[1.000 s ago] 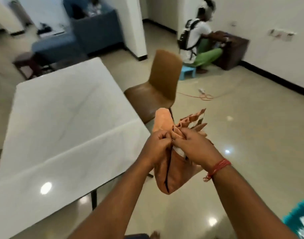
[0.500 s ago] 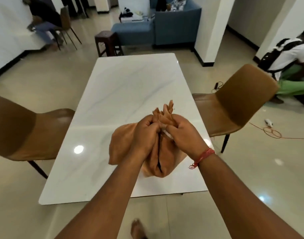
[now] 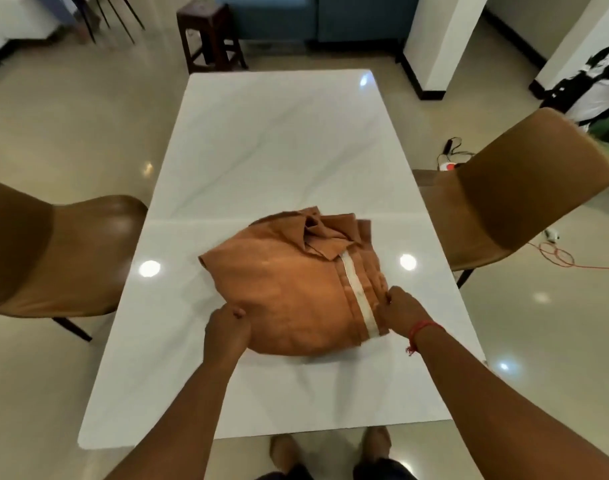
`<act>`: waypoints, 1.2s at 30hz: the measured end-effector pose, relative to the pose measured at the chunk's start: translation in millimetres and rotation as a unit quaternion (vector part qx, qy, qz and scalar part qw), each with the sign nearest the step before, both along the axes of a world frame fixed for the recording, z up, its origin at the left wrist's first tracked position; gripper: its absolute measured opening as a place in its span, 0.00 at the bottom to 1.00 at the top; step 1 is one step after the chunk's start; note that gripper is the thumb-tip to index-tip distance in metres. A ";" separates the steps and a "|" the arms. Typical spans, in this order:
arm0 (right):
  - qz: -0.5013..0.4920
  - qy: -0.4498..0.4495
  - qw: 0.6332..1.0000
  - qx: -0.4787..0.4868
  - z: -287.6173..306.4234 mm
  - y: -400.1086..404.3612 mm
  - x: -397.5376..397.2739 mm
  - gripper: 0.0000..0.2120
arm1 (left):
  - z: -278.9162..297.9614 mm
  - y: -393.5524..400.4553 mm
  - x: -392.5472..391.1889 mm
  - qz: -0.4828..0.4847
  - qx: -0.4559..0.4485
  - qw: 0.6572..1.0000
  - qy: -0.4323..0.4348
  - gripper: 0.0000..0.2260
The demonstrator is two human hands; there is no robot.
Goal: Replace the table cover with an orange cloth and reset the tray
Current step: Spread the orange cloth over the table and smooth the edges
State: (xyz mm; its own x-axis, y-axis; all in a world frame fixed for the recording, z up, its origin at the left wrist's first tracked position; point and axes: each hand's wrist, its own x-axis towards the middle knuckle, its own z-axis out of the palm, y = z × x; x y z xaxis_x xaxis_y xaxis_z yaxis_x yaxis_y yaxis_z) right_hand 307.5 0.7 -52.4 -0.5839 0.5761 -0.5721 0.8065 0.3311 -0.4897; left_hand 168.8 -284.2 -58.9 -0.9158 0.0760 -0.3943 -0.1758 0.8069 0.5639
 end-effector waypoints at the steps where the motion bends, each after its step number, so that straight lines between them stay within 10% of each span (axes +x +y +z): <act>1: 0.007 0.002 0.998 0.055 -9.1 2.5 -1.8 0.12 | -0.5 3.1 3.3 0.000 -0.004 1.000 0.022 0.08; 5: 0.114 0.047 0.940 0.318 -20.3 3.4 -18.5 0.18 | 10.8 23.5 11.6 -0.047 -0.002 0.991 0.125 0.07; 14: 0.069 0.151 0.984 -0.058 -10.9 6.5 -47.1 0.04 | 3.6 119.7 39.9 -0.199 -0.014 0.980 -0.008 0.06; 19: 0.078 0.269 0.943 -0.181 17.2 5.7 -45.6 0.07 | 3.6 148.3 49.3 -0.100 -0.058 0.990 0.076 0.30; 24: 0.162 0.323 0.918 -0.163 49.3 10.8 -52.9 0.06 | 44.2 157.0 2.7 -0.267 0.092 0.922 0.264 0.28; 36: 0.354 0.180 0.915 0.075 157.6 51.9 -99.8 0.09 | 92.4 131.6 -73.4 -0.403 -0.103 0.829 0.374 0.10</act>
State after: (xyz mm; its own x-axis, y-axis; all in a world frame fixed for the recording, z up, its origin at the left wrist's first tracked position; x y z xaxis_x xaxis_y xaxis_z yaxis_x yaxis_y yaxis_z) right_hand 207.7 52.5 105.2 -0.9760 0.0370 -0.2147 0.1593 0.7933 -0.5876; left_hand 95.5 -152.6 33.5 -0.5950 0.7832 0.1805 0.8034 0.5856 0.1078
